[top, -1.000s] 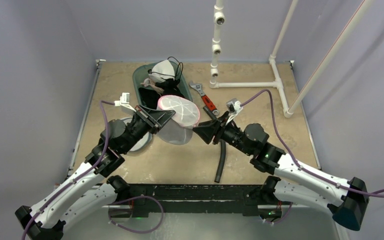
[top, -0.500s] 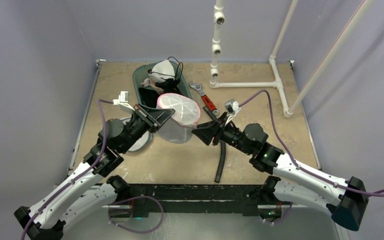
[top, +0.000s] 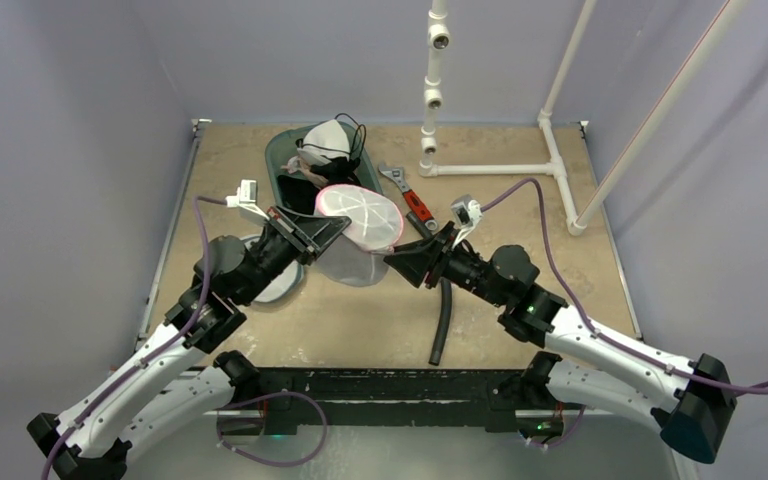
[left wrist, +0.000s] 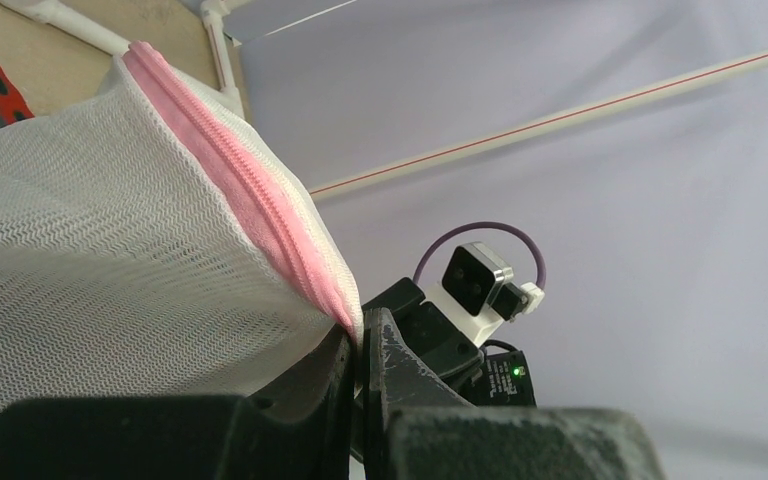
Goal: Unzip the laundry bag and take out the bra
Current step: Unzip the laundry bag at the center of the board.
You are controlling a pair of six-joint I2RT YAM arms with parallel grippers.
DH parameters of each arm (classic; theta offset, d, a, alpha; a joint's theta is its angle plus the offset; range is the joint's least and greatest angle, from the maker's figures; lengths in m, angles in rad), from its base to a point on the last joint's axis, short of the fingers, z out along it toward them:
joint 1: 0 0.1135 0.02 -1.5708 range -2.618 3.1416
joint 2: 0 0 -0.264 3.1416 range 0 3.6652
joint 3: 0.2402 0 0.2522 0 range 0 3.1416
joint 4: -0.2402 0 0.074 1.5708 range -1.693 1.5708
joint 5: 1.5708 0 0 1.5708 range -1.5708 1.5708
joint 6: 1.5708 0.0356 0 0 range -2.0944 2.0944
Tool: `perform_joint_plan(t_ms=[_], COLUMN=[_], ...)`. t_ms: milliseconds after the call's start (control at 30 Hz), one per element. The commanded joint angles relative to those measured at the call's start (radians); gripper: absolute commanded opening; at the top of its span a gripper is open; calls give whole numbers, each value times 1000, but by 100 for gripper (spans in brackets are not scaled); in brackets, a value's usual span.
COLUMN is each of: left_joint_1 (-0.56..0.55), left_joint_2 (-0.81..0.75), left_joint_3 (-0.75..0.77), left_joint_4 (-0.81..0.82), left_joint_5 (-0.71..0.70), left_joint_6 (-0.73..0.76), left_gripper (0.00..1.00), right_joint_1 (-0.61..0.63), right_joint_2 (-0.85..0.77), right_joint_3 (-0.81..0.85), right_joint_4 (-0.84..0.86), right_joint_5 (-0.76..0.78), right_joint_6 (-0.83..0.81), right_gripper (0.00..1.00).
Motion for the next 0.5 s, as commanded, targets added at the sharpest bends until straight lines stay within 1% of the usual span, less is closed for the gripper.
perform_joint_plan(t_ms=[0,200,467], left_joint_1=[-6,-6,-5], left_joint_2=[-1,-1,-6], left_joint_3=[49,44,39], left_joint_4=[71,77,75], left_joint_5=[18,21,21], left_joint_6=[13,10,8], left_gripper=[0,0,0], right_joint_1=[-4,-4,-4], right_joint_2=[12,9,-8], right_joint_3=[13,9,4], right_joint_4=[61,63,58], right_joint_5=[-33,-28,-17], right_joint_6=[1,5,4], right_gripper=[39,33,20])
